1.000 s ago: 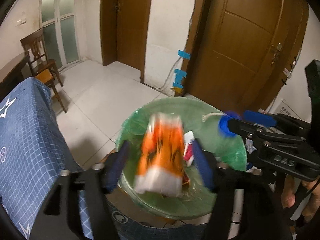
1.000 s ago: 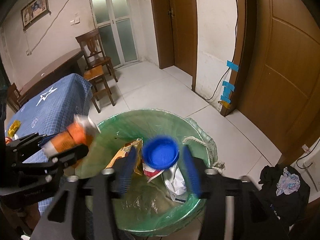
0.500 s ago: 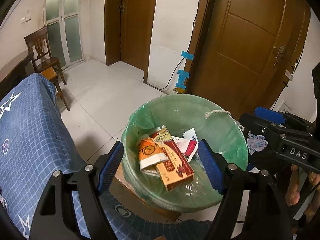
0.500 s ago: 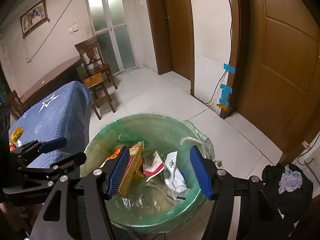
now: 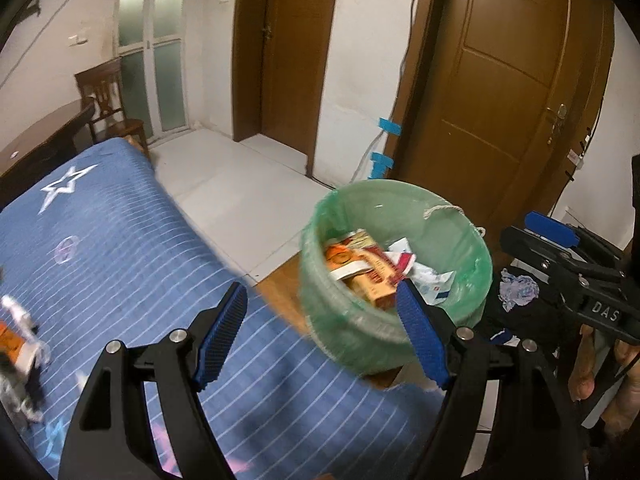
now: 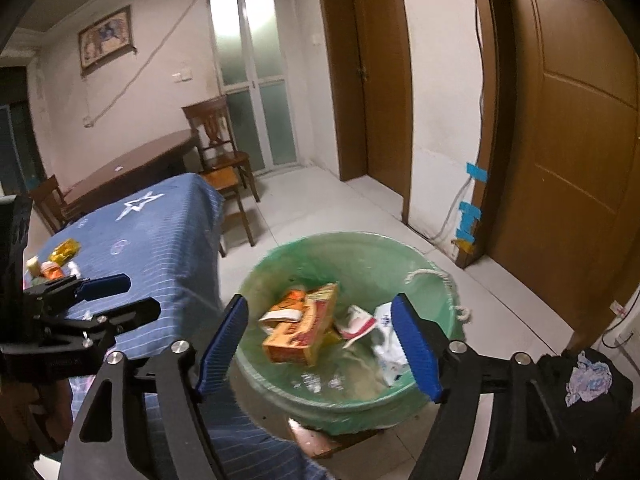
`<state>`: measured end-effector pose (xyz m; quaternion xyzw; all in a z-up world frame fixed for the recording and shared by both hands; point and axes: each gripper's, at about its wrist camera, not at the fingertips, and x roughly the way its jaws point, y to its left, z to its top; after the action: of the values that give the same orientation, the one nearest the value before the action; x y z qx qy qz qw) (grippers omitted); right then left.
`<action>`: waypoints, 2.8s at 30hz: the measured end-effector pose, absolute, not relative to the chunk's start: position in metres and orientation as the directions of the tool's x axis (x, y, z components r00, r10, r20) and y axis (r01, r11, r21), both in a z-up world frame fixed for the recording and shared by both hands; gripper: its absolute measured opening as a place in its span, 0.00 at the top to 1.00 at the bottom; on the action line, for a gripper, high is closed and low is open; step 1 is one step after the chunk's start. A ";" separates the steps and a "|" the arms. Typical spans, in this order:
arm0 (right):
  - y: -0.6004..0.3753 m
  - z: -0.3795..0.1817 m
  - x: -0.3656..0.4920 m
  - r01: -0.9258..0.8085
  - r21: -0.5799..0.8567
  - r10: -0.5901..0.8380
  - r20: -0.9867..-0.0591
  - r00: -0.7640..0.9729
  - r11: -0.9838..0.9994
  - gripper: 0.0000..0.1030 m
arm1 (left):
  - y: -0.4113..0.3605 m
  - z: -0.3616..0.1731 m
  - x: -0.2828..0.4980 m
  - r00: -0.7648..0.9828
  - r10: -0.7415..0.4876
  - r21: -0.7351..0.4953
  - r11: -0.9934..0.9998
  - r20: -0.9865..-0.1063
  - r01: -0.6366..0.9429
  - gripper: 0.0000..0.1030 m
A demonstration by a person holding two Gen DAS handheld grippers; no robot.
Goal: Collect trash
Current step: 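Grasp the white towel with the left tool while the right tool grasps the orange carton, then carry the white towel and orange carton over the green bin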
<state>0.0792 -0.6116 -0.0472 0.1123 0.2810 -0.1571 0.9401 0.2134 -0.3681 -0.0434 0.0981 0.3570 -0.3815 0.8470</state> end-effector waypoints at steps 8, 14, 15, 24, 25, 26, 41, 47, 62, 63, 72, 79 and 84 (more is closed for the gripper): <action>-0.530 -0.058 0.072 0.220 0.184 -0.089 -0.537 0.839 0.958 0.21 | -0.234 -0.045 0.215 0.553 -0.503 -0.135 0.808 -0.664 0.574 0.27; -0.474 -0.073 0.087 0.107 0.211 0.029 -0.556 0.831 0.972 0.19 | -0.096 -0.042 0.226 0.682 -0.354 -0.167 0.931 -0.640 0.325 0.17; -0.468 -0.075 0.090 0.095 0.213 0.041 -0.560 0.828 0.972 0.18 | -0.074 -0.043 0.230 0.697 -0.323 -0.178 0.945 -0.640 0.274 0.15; -0.414 -0.073 0.127 -0.043 0.221 0.167 -0.579 0.798 0.974 0.18 | -0.048 -0.088 0.295 0.571 -0.367 -0.289 0.930 -0.735 0.226 0.11; -0.410 -0.073 0.130 -0.058 0.229 0.184 -0.580 0.794 0.972 0.18 | -0.048 -0.091 0.301 0.566 -0.366 -0.296 0.931 -0.739 0.215 0.11; -0.403 -0.073 0.135 -0.078 0.248 0.213 -0.582 0.785 0.966 0.18 | -0.046 -0.094 0.306 0.564 -0.366 -0.303 0.930 -0.740 0.206 0.17; -0.298 -0.069 0.246 -0.295 0.249 0.385 -0.617 0.686 0.923 0.45 | 0.027 -0.084 0.257 0.625 -0.361 -0.331 0.928 -0.692 0.169 0.59; -0.253 -0.071 0.319 -0.353 0.140 0.350 -0.672 0.652 0.925 0.48 | 0.032 -0.097 0.255 0.591 -0.396 -0.362 0.914 -0.702 0.182 0.59; -0.219 -0.083 0.401 -0.389 0.159 0.384 -0.687 0.617 0.908 0.56 | 0.014 -0.109 0.266 0.562 -0.435 -0.375 0.899 -0.704 0.226 0.59; -0.217 -0.084 0.399 -0.394 0.147 0.380 -0.689 0.617 0.907 0.58 | 0.014 -0.110 0.265 0.561 -0.436 -0.373 0.899 -0.704 0.231 0.59; -0.216 -0.073 0.350 -0.430 0.110 0.395 -0.641 0.659 0.896 0.72 | 0.007 -0.107 0.259 0.576 -0.431 -0.365 0.901 -0.694 0.234 0.59; -0.238 -0.049 0.286 -0.316 0.085 0.311 -0.532 0.787 0.945 0.72 | 0.006 -0.095 0.247 0.645 -0.386 -0.316 0.921 -0.659 0.228 0.59; -0.253 -0.029 0.242 -0.254 0.066 0.255 -0.468 0.846 0.965 0.72 | -0.001 -0.078 0.230 0.706 -0.362 -0.273 0.931 -0.608 0.242 0.59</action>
<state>0.2421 -0.2534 -0.0293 0.0011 0.2436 0.1322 0.9608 0.2300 -0.0009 -0.0776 -0.0867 0.3463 -0.1642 0.9196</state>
